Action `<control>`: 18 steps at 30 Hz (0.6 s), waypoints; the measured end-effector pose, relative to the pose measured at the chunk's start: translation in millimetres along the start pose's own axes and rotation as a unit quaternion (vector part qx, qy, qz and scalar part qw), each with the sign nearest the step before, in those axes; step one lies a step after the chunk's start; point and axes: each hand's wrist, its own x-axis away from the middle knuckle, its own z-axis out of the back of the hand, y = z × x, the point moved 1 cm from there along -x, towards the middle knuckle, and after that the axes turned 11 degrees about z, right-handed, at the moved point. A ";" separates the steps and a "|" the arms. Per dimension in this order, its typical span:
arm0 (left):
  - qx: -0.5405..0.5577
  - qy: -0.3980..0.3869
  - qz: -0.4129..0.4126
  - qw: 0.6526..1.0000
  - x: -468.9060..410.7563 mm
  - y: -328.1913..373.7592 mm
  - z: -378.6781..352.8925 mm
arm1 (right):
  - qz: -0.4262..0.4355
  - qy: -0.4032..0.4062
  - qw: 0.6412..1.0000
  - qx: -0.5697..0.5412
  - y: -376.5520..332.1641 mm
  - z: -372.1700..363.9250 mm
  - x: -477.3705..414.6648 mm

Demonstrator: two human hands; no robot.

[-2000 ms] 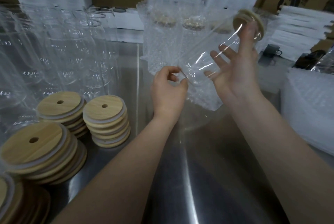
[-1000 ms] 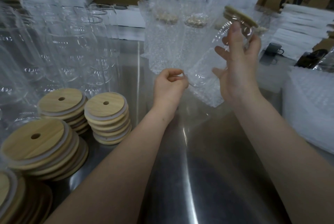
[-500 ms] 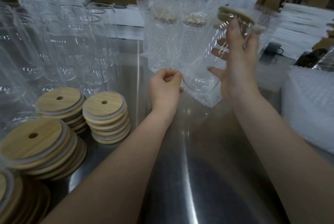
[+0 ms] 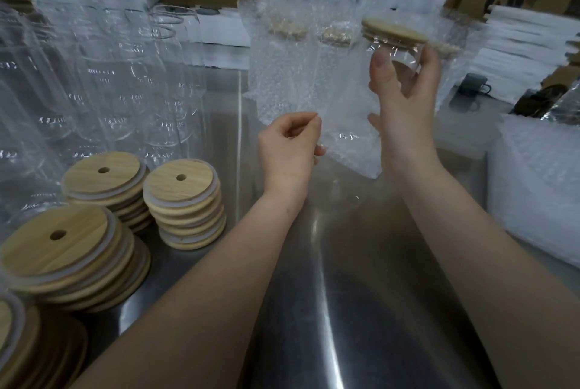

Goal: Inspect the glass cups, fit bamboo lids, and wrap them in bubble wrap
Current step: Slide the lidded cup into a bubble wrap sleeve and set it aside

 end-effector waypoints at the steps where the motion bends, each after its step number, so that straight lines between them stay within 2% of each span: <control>1: 0.000 0.002 -0.003 1.000 0.8 0.8 -0.2 | -0.001 -0.003 1.000 -0.005 0.7 0.2 -0.5; 6: 0.000 -0.040 -0.048 0.998 7.0 5.7 1.2 | -0.018 -0.007 0.999 -0.033 4.3 1.3 -3.5; 12: -0.175 -0.153 -0.160 0.959 13.0 -2.1 -3.9 | -0.077 0.024 0.994 -0.069 8.9 5.6 -5.4; 15: -0.276 -0.153 -0.181 0.932 10.4 -12.9 -9.5 | -0.076 0.015 0.996 -0.048 9.3 6.5 -4.6; 18: -0.316 -0.122 -0.210 0.917 7.1 -17.5 -9.9 | -0.069 0.005 0.997 -0.036 10.0 4.6 -2.0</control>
